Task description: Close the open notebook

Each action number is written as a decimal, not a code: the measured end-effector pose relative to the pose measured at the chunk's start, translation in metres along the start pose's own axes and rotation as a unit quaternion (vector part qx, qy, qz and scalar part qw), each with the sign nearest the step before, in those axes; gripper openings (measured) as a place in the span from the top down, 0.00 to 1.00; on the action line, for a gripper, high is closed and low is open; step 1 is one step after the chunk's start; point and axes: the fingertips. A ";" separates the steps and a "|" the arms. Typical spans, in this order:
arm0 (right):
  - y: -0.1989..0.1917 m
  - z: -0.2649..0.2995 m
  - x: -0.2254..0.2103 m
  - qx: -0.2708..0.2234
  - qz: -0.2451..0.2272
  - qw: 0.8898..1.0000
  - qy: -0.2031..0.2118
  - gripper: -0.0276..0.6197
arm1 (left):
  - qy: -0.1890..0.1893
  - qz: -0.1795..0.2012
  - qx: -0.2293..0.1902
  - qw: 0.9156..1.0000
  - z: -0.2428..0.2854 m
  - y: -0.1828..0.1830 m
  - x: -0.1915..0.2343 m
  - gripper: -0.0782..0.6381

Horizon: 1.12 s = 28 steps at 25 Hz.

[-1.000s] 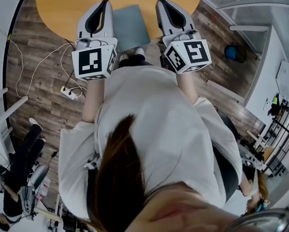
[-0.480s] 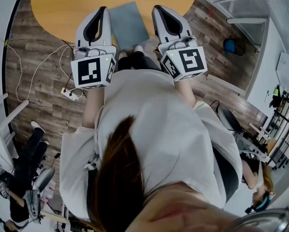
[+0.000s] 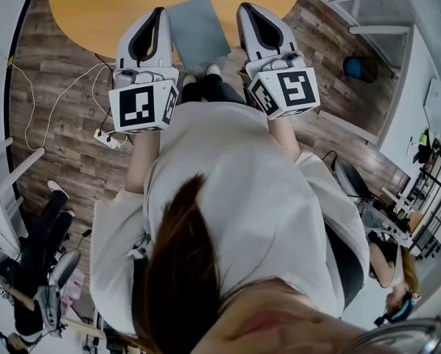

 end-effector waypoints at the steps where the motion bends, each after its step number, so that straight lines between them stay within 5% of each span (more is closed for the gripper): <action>1: 0.001 -0.001 -0.001 -0.002 -0.001 1.000 -0.001 0.95 | -0.001 0.001 -0.001 1.000 0.000 0.001 -0.001 0.87; 28: 0.002 0.003 0.012 0.002 -0.011 1.000 0.015 0.95 | -0.004 -0.005 0.001 1.000 0.000 -0.002 0.003 0.87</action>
Point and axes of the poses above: the fingertips, and each gripper's own axes: z forward along the fingers, x to its left, y out of its top, and after that the axes turned 8 degrees about -x, right-handed
